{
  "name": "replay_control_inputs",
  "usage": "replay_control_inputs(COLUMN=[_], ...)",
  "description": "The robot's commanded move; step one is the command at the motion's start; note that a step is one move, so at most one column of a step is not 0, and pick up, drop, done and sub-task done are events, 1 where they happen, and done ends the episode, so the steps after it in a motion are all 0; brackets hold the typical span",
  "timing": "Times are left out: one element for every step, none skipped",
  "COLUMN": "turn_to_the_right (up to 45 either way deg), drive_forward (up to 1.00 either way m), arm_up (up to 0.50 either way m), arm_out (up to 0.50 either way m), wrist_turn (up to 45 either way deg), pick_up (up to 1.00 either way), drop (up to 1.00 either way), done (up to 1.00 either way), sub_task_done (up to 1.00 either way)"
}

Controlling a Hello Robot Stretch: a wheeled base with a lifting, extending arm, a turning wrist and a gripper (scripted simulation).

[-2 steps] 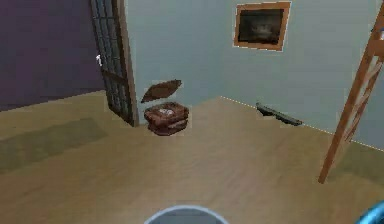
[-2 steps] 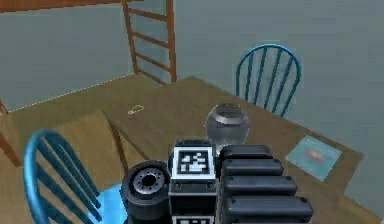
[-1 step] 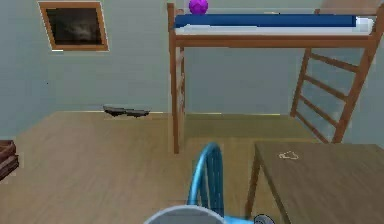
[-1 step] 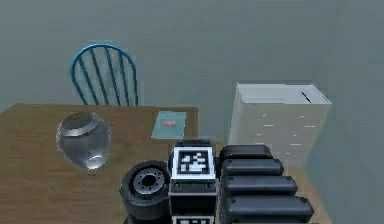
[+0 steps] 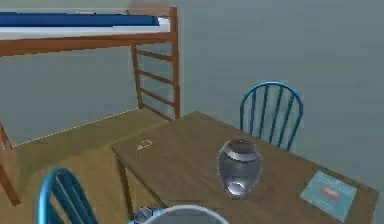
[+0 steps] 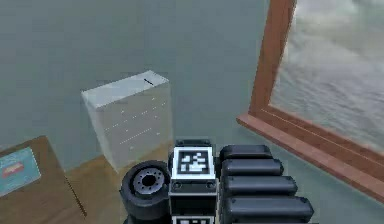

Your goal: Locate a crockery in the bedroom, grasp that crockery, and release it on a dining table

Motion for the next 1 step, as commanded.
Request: replay_control_inputs(turn_to_the_right=[45.0], drive_forward=[0.0], arm_up=[0.0], arm_out=[0.0], wrist_turn=[0.0], pick_up=[0.0], drop=[0.0], done=[0.0], sub_task_done=[0.0])
